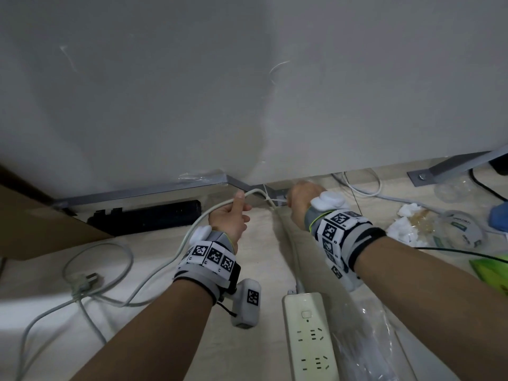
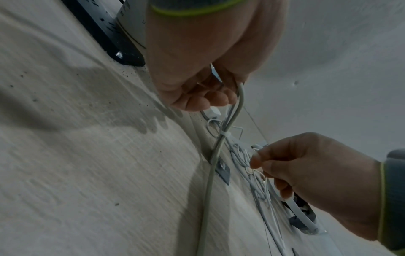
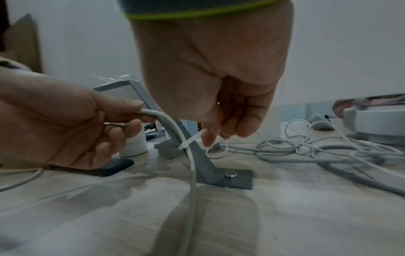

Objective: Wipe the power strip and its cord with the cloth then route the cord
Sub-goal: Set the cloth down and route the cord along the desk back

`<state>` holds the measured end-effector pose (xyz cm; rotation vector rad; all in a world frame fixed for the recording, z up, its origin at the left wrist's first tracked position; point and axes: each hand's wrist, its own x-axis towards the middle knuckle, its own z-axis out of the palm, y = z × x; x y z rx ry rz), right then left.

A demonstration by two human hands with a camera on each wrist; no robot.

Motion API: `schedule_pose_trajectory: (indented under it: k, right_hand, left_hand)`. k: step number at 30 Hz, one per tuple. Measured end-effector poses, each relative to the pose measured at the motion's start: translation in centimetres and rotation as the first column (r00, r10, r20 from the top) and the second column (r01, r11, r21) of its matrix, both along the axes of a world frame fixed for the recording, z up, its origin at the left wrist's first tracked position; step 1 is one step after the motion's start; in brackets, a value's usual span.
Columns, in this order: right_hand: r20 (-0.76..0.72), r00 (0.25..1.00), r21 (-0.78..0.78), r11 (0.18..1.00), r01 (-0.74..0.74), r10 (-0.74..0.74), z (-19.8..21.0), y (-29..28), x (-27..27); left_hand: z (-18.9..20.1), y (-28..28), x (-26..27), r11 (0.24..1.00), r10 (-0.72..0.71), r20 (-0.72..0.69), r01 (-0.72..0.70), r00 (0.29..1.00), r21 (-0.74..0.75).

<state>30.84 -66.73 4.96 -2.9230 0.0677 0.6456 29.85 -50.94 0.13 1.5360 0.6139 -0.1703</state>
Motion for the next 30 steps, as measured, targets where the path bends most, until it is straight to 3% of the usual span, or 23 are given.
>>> schedule_pose_trajectory:
  k: [3,6,9,12,16,20,22,27,30]
  right_hand:
    - [-0.116,0.993,-0.117,0.992,-0.045,0.032,-1.7,2.3,-1.0]
    - [-0.086,0.994,-0.085,0.994,-0.068,0.061,-2.7,4.1,-1.9]
    - [-0.131,0.991,-0.087,0.996,-0.034,0.023,-2.4,4.0,-1.6]
    - [-0.148,0.987,-0.034,0.998,0.052,-0.056,-2.1,3.1,-3.3]
    - [-0.141,0.979,0.043,0.987,0.156,-0.148,-1.9,1.8,-8.8]
    - [-0.207,0.971,-0.136,0.986,0.092,-0.119,-2.0,1.9,-14.7]
    - [-0.188,0.975,-0.156,0.984,0.091,-0.12,-2.6,1.9,-16.5]
    - [-0.224,0.965,-0.158,0.982,0.104,-0.139,-3.1,3.3,-19.0]
    - [-0.206,0.953,-0.023,0.975,0.222,-0.222,-3.4,3.7,-19.6]
  left_hand:
    - [-0.2,0.1,0.1,1.0,-0.008,-0.033,0.008,0.999,-0.003]
    - [-0.4,0.7,0.0,0.997,-0.072,-0.092,0.068,0.993,-0.044]
    - [0.1,1.8,-1.1,0.974,-0.223,-0.112,0.218,0.968,-0.061]
    - [0.4,2.5,-3.8,0.933,-0.35,-0.129,0.358,0.928,0.046]
    - [-0.5,2.9,-8.2,0.828,-0.503,-0.154,0.525,0.85,0.195]
    - [-0.9,4.7,-12.5,0.735,-0.593,-0.162,0.613,0.789,0.29]
    - [-0.9,5.8,-13.9,0.683,-0.619,-0.173,0.633,0.766,0.365]
    - [-0.6,11.2,-17.6,0.588,-0.581,-0.259,0.618,0.771,0.521]
    - [-0.5,15.2,-19.1,0.484,-0.505,-0.383,0.621,0.773,0.617]
